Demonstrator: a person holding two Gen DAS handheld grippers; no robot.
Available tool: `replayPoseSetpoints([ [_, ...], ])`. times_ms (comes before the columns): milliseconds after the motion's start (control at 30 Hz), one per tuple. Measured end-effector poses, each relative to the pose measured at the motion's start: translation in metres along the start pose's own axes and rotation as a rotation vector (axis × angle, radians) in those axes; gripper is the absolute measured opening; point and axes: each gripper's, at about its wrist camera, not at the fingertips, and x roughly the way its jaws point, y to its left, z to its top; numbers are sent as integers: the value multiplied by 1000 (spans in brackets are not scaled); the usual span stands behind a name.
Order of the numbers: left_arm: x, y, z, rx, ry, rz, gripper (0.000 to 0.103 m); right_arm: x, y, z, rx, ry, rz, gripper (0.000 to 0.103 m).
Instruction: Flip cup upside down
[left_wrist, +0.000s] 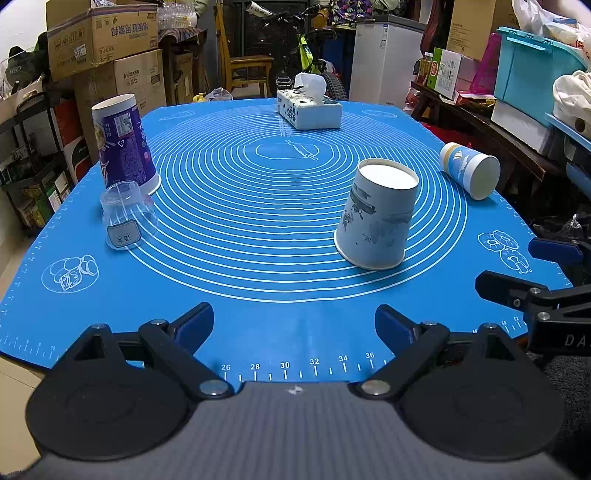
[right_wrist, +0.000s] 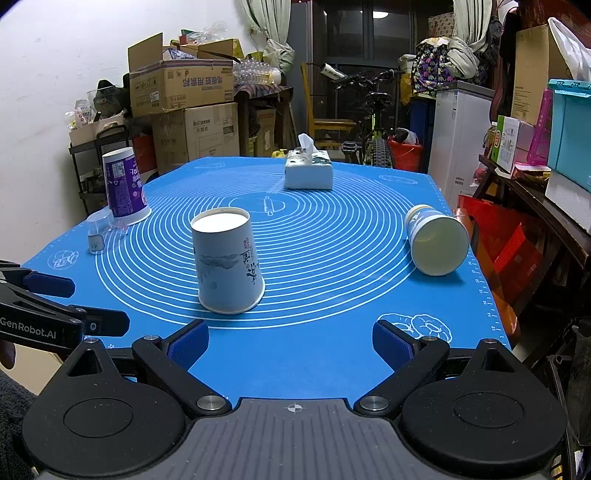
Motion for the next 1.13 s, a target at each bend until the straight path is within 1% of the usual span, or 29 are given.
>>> replayPoseSetpoints([
  [967, 4, 0, -1, 1, 14, 5, 94, 0, -3, -1, 18, -1, 2, 95],
  [1133, 5, -6, 1, 23, 15, 6, 94, 1, -8, -3, 37, 2, 2, 95],
])
